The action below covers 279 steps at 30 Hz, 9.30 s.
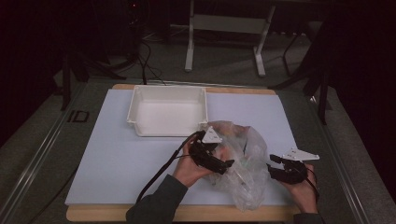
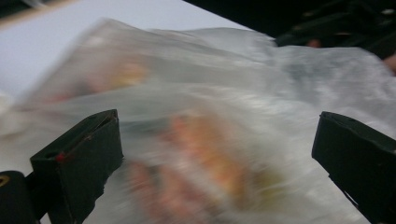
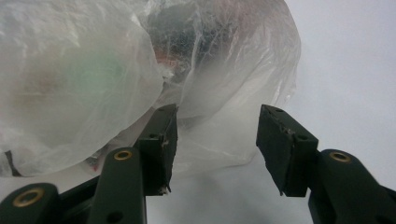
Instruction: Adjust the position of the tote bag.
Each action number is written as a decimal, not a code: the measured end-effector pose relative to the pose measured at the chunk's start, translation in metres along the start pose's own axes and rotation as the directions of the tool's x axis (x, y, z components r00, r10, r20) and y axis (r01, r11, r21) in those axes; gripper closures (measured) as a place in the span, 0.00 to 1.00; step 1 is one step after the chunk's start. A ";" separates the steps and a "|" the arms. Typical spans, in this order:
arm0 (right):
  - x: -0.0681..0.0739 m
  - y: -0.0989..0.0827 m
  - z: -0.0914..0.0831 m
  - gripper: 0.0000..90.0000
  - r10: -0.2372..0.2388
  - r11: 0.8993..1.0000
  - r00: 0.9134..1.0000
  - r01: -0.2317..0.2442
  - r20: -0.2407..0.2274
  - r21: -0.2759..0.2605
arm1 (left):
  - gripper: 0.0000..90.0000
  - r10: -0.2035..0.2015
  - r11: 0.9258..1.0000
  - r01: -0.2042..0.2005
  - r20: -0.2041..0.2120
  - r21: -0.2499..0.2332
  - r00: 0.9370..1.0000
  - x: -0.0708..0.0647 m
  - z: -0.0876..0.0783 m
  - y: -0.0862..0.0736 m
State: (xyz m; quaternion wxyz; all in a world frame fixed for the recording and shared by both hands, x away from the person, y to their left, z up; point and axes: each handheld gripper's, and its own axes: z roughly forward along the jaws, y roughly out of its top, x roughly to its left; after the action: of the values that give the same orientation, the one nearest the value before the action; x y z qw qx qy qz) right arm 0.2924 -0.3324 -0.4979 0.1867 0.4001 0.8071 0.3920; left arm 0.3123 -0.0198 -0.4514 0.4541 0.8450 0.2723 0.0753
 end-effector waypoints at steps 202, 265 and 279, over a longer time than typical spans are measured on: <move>-0.030 -0.017 -0.001 0.99 0.208 0.978 0.962 -0.211 0.176 -0.006 | 0.49 -0.097 0.983 0.142 -0.330 0.115 0.939 0.043 -0.015 -0.109; -0.020 -0.006 -0.002 0.99 0.177 0.984 0.979 -0.177 0.103 -0.012 | 0.63 0.066 0.993 -0.064 0.013 -0.100 0.998 -0.016 -0.021 -0.047; -0.028 -0.016 -0.006 0.99 0.210 0.976 0.969 -0.215 0.131 0.026 | 0.59 0.077 0.996 -0.075 -0.043 0.040 0.996 -0.018 0.007 -0.071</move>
State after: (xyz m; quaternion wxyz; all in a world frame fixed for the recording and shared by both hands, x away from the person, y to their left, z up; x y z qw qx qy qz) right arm 0.2978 -0.3638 -0.5068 0.1868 0.5120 0.7538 0.3671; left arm 0.2726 -0.0033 -0.5106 0.4284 0.8614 0.2514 0.1062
